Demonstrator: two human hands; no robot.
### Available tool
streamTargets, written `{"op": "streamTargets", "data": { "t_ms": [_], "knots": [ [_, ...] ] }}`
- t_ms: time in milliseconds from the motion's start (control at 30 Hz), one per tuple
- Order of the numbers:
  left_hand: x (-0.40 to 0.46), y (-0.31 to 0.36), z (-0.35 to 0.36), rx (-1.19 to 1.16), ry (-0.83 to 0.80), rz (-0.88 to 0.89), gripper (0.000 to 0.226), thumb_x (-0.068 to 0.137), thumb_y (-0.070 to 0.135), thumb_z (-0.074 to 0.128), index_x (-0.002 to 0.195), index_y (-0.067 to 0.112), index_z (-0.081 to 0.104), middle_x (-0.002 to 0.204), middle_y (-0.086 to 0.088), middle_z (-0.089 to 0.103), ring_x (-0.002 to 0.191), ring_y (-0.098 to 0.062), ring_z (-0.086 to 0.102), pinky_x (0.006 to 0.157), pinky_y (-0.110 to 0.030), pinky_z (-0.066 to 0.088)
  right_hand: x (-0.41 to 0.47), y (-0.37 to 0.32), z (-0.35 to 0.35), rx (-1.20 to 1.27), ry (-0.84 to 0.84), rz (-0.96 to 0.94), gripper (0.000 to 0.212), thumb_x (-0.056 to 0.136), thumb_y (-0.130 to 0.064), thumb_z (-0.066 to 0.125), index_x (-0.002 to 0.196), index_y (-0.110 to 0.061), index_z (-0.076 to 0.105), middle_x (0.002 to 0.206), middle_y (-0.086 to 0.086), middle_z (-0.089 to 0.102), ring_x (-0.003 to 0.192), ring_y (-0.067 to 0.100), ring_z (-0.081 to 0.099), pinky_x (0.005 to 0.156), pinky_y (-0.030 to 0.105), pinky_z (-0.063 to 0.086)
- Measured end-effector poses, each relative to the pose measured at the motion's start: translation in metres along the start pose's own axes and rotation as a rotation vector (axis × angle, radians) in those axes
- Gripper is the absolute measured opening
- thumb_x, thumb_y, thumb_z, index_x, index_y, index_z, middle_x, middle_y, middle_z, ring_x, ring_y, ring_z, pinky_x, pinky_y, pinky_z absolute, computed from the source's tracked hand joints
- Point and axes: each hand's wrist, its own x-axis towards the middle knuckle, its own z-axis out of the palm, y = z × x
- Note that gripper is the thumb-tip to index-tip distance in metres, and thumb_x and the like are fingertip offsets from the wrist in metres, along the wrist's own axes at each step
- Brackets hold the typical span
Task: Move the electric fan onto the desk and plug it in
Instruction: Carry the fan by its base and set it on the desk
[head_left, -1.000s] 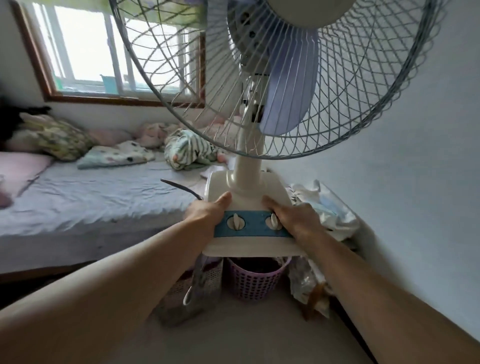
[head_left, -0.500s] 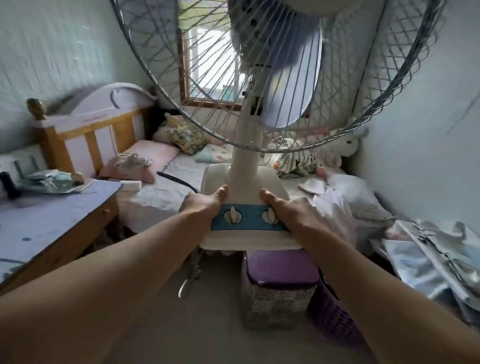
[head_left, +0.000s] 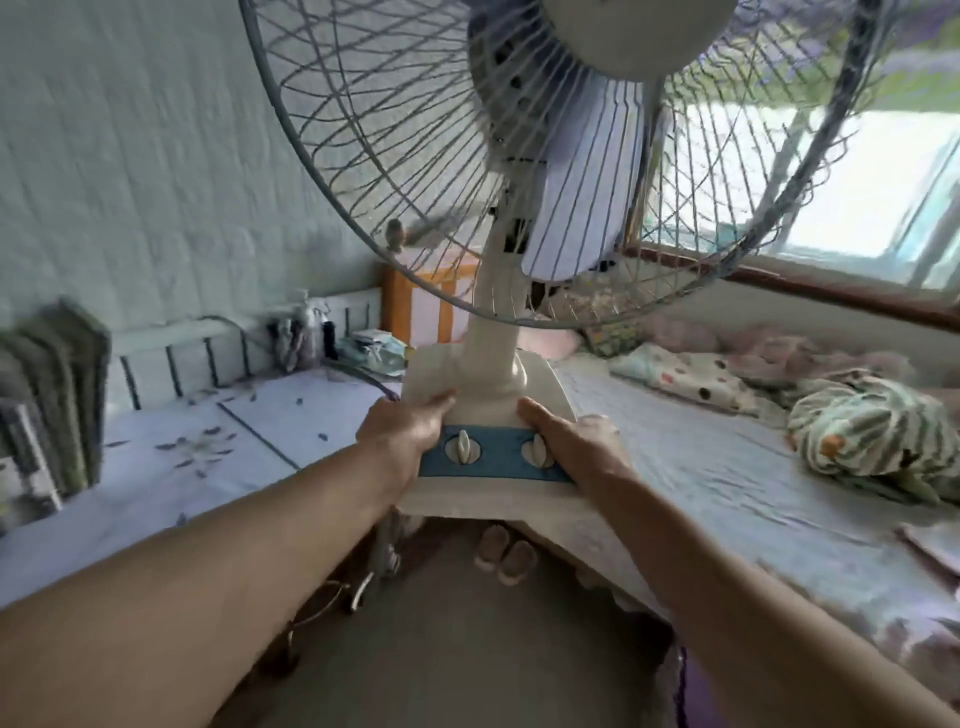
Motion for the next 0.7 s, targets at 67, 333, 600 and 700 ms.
{"op": "streamTargets", "data": {
  "t_ms": [67,333,600,700],
  "knots": [
    [0.022,-0.002,-0.016,-0.02,0.074,-0.035,0.08,0.075,0.057,0.066,0.13,0.001,0.052,0.132,-0.015,0.058,0.116,-0.032,0.059,0.097,-0.035,0.048,0.026,-0.012,0.034,0.035,-0.07,-0.047,0.103,0.032,-0.087,0.06,0.104,-0.013,0.07,0.104,0.012,0.071,0.097,0.031,0.067,0.09,0.042,0.054],
    [0.093,-0.015,-0.088,-0.063,0.296,-0.089,0.078,0.076,0.056,0.066,0.129,0.001,0.052,0.135,-0.017,0.056,0.121,-0.033,0.054,0.1,-0.036,0.044,0.055,-0.076,0.133,-0.004,-0.301,-0.184,0.093,0.053,-0.08,0.06,0.113,-0.008,0.063,0.109,0.013,0.068,0.101,0.03,0.063,0.091,0.04,0.051],
    [0.183,-0.035,-0.166,-0.075,0.43,-0.128,0.084,0.071,0.059,0.068,0.13,0.001,0.051,0.134,-0.017,0.056,0.121,-0.034,0.053,0.101,-0.04,0.046,0.089,-0.137,0.249,-0.069,-0.41,-0.237,0.072,0.072,-0.069,0.06,0.114,-0.01,0.062,0.104,0.009,0.065,0.091,0.025,0.061,0.079,0.031,0.048],
    [0.219,-0.036,-0.193,-0.07,0.449,-0.138,0.087,0.07,0.061,0.068,0.131,0.001,0.05,0.136,-0.016,0.054,0.123,-0.034,0.052,0.102,-0.04,0.045,0.099,-0.162,0.288,-0.066,-0.434,-0.231,0.072,0.074,-0.066,0.06,0.114,-0.006,0.062,0.097,0.009,0.059,0.088,0.024,0.058,0.075,0.029,0.046]
  ]
}}
